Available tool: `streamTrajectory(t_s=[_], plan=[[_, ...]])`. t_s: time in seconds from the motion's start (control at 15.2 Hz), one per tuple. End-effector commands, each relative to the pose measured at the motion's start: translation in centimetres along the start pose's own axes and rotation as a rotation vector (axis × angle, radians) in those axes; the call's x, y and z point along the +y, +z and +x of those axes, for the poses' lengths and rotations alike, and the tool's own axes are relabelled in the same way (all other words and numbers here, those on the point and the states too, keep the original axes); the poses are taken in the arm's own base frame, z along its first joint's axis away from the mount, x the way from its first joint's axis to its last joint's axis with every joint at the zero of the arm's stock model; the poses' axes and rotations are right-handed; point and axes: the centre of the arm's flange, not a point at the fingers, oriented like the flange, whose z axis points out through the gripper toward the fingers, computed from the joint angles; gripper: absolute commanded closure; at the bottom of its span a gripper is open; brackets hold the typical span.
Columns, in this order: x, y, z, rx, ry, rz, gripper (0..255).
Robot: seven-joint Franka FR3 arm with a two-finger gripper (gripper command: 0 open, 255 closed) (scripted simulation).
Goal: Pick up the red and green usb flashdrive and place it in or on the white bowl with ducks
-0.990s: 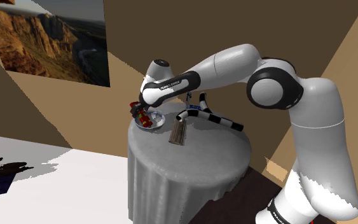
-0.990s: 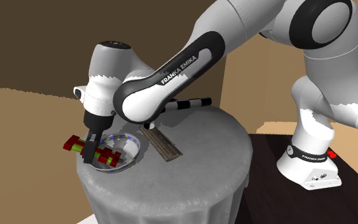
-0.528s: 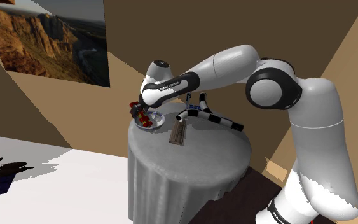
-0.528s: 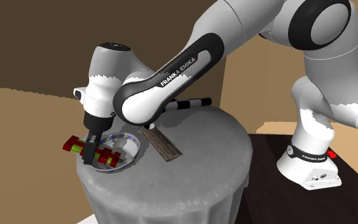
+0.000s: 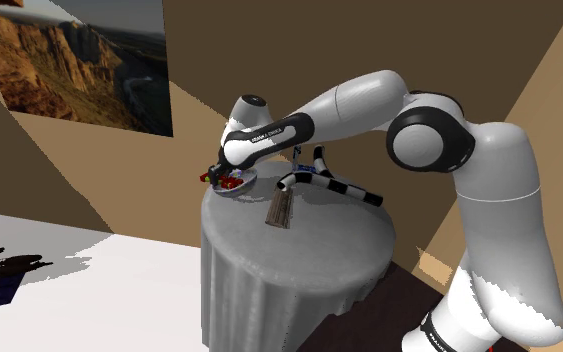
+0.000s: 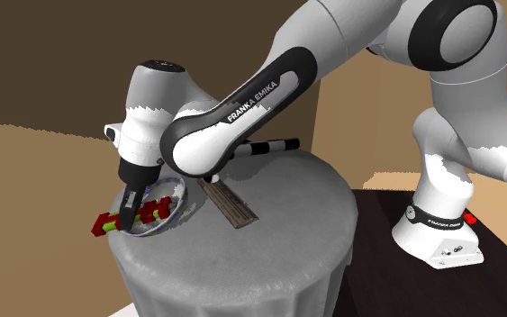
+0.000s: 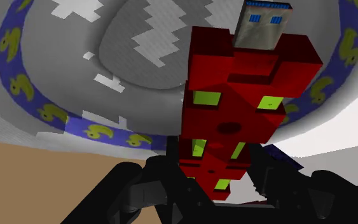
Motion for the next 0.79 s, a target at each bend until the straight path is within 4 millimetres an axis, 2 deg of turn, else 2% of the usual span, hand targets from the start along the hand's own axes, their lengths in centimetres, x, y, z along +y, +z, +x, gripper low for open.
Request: streamTrajectory(t_s=[0.0,0.07,0.73], plan=[[0.0,0.0,0.0,-0.001,0.000,0.000,255],[0.0,0.0,0.0,-0.001,0.000,0.000,255],[0.2,-4.8,2.0,-0.001,0.000,0.000,255]])
